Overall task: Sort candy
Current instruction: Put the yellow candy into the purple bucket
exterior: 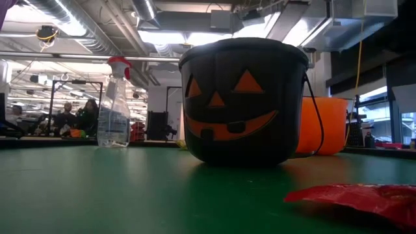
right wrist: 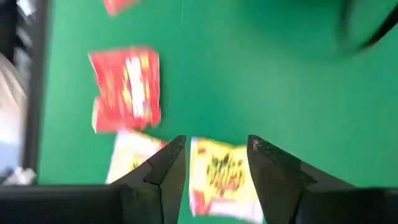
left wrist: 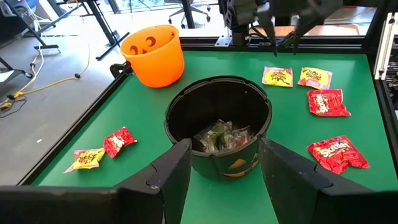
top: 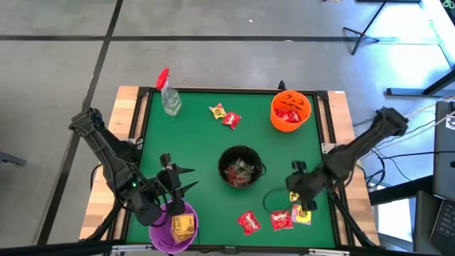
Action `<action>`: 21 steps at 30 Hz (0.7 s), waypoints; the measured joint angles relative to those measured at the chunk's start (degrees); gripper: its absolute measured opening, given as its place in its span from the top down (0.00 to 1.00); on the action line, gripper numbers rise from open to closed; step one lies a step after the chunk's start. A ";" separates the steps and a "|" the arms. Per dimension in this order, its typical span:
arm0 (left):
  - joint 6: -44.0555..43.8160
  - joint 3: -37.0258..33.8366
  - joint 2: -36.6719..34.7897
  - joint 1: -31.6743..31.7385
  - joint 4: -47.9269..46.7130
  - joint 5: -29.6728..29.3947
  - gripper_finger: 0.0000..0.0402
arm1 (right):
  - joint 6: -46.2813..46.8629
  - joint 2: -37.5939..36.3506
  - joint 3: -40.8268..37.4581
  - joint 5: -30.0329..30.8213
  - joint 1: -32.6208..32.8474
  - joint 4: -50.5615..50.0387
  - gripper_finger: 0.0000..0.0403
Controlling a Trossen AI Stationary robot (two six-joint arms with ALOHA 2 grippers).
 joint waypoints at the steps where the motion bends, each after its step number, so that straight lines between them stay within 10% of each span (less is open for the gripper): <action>1: 0.00 0.00 0.00 0.00 0.01 -0.01 0.55 | 0.70 1.86 0.00 -0.57 0.95 -0.72 0.59; 21: -0.22 0.00 0.00 0.00 0.19 0.05 0.55 | 5.02 16.87 -2.47 0.70 3.77 -5.43 0.34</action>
